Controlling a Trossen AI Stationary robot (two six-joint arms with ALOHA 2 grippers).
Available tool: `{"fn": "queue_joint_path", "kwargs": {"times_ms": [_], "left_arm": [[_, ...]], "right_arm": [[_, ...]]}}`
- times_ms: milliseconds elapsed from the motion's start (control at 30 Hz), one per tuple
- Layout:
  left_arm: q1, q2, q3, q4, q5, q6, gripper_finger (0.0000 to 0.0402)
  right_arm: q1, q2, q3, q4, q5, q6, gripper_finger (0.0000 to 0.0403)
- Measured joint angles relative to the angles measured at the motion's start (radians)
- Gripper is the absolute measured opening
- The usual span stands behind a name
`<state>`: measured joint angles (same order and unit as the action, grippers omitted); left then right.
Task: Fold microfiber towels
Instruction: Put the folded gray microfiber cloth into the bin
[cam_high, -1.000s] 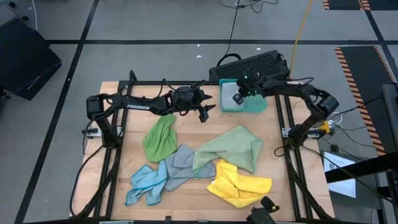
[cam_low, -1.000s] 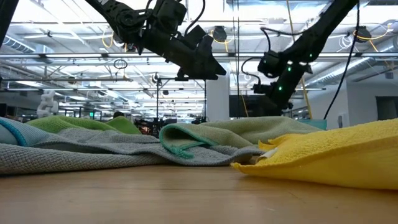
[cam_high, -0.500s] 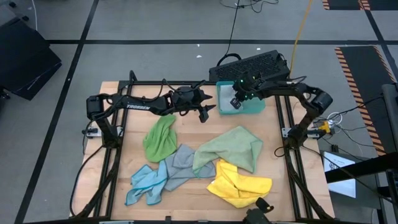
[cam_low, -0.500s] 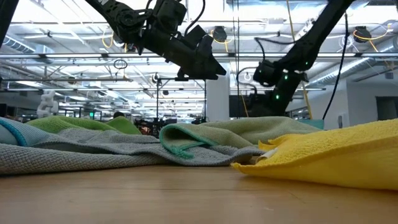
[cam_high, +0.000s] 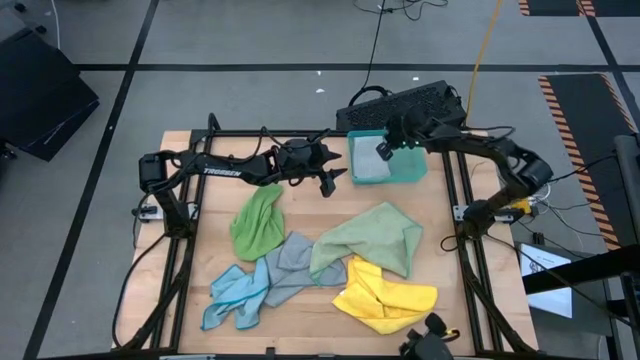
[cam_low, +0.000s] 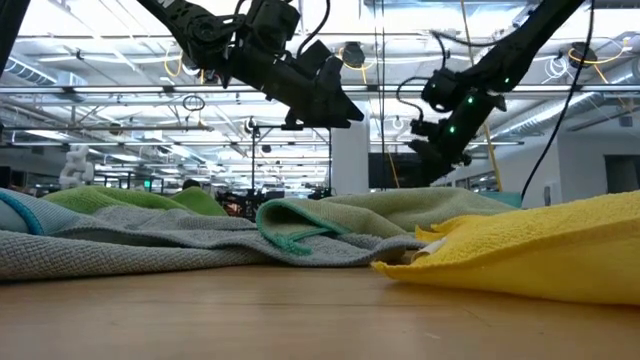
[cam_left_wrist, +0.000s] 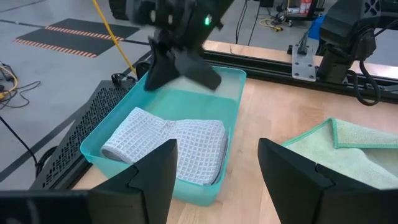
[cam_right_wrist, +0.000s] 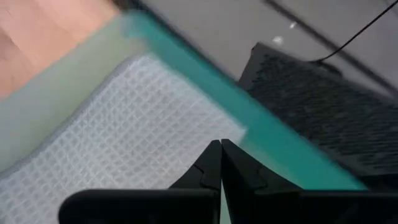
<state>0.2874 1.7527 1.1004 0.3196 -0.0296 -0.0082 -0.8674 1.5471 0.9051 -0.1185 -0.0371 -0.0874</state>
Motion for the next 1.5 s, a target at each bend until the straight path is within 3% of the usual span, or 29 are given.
{"fn": "queue_joint_path", "kwargs": {"times_ms": [500, 633, 833, 967, 1200, 1500], "left_arm": [[0.002, 0.0, 0.0, 0.003, 0.0, 0.009, 0.0225], [0.002, 0.0, 0.0, -0.003, 0.0, 0.013, 0.0225], [-0.001, 0.0, 0.0, -0.024, 0.0, 0.004, 0.0225], [-0.004, 0.0, -0.001, -0.024, 0.0, -0.003, 0.0225], [-0.008, 0.0, -0.001, -0.008, 0.0, -0.013, 0.0225], [-0.023, 0.0, -0.001, -0.001, 0.001, -0.016, 0.0225]], "right_arm": [[0.0, 0.314, 0.147, 0.036, -0.017, 0.016, 0.0], [0.0, 0.312, 0.167, 0.01, -0.017, 0.019, 0.0], [0.01, 0.185, 0.173, -0.076, -0.021, 0.023, 0.0], [0.055, 0.149, 0.173, -0.051, -0.077, 0.053, 0.0], [0.157, 0.247, 0.173, 0.049, -0.067, 0.076, 0.0], [0.153, 0.363, 0.173, 0.109, -0.044, 0.106, 0.0]]}}
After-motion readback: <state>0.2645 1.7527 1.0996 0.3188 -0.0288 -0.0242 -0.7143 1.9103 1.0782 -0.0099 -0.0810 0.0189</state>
